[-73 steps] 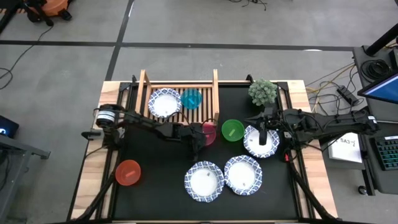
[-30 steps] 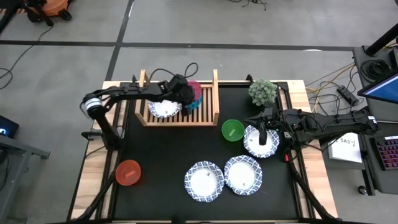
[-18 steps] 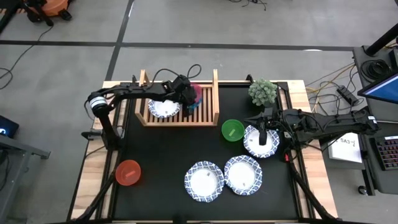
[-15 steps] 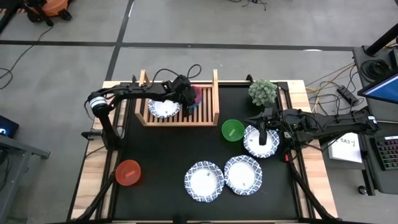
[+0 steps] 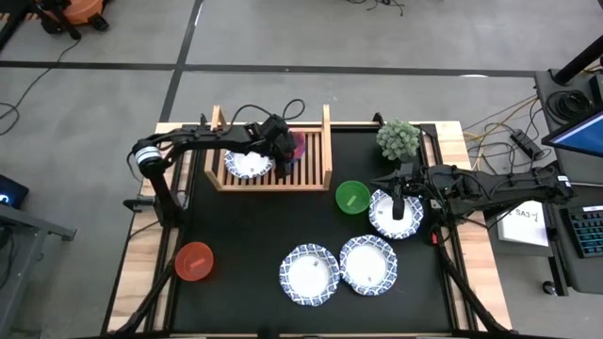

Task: Place and stack bowls onto a shelf
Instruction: Stack the blue patterned bowl on top of the blue patterned bowl on the shelf

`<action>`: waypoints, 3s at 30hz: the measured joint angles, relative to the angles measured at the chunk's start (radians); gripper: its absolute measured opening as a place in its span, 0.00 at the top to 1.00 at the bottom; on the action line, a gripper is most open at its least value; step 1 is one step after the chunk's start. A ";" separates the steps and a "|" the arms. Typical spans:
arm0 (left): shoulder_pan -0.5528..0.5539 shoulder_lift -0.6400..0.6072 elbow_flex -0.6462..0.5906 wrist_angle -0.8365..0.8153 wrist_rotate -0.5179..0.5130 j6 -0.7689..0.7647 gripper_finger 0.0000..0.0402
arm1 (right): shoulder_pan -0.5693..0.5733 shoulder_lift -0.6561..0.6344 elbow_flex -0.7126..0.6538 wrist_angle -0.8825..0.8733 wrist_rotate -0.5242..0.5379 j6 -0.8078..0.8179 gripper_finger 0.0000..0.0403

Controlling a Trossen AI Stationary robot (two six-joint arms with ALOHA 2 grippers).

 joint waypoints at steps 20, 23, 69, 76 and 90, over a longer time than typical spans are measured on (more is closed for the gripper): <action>-0.004 -0.191 0.000 -0.038 0.000 -0.033 0.65 | 0.000 0.000 0.000 0.000 -0.001 0.027 0.98; -0.004 -0.197 0.000 -0.037 -0.001 -0.052 0.65 | 0.000 0.000 0.000 0.000 -0.001 0.027 0.98; -0.027 -0.063 -0.001 0.198 -0.076 -0.145 0.81 | 0.000 0.000 0.000 -0.001 -0.006 0.043 0.98; -0.025 -0.043 -0.001 0.169 -0.122 -0.163 0.81 | 0.000 0.000 0.000 -0.006 -0.006 0.043 0.98; -0.261 -0.188 -0.001 -0.132 -0.070 -0.254 0.81 | 0.000 0.000 0.000 -0.001 -0.005 0.045 0.98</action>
